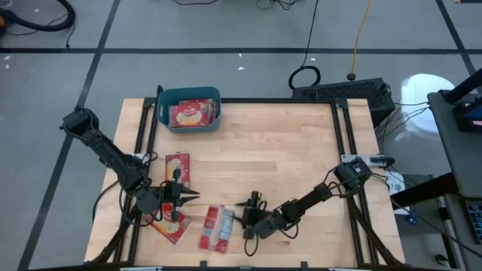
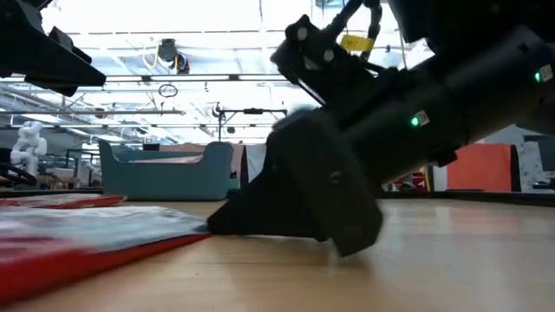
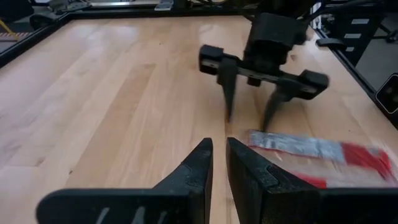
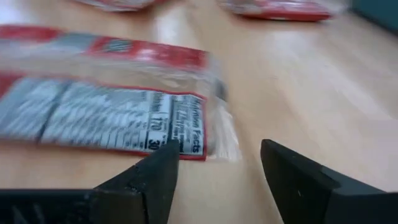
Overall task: Sort popcorn bags into baskets
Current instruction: Put the red popcorn bag into the blue bin
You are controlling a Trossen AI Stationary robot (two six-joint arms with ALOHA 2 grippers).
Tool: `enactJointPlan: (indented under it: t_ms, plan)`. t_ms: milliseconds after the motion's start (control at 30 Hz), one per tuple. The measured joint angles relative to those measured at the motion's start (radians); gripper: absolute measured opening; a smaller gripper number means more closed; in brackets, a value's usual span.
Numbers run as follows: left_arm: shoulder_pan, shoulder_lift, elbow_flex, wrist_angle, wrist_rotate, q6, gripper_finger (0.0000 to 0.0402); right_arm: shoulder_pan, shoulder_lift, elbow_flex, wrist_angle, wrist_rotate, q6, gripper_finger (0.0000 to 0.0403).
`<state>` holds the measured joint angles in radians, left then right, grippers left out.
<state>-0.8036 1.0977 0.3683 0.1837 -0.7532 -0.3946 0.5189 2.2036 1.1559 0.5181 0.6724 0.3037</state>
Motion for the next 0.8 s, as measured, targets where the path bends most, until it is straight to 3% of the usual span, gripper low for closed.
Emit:
enactJointPlan:
  t_ms: [67, 133, 333, 500, 800]
  plan:
    - [0.000, 0.000, 0.000, 0.000, 0.000, -0.002, 0.0051, 0.000, 0.000, 0.000, -0.012, 0.036, 0.004, 0.0219]
    - [0.000, 0.000, 0.000, 0.000, 0.000, -0.002, 0.0051, -0.001, -0.001, 0.000, -0.004, 0.000, -0.035, 0.0219]
    - [0.000, 0.000, 0.000, -0.001, 0.000, 0.001, 0.0051, -0.011, -0.024, 0.000, 0.023, -0.264, -0.094, 0.0219]
    - [0.000, 0.000, 0.000, 0.000, 0.000, -0.002, 0.0051, -0.045, -0.024, -0.001, 0.033, -0.362, -0.072, 0.0219]
    - [0.000, 0.000, 0.000, -0.002, 0.000, -0.006, 0.0051, -0.055, -0.024, 0.000, 0.011, -0.386, -0.015, 0.0208]
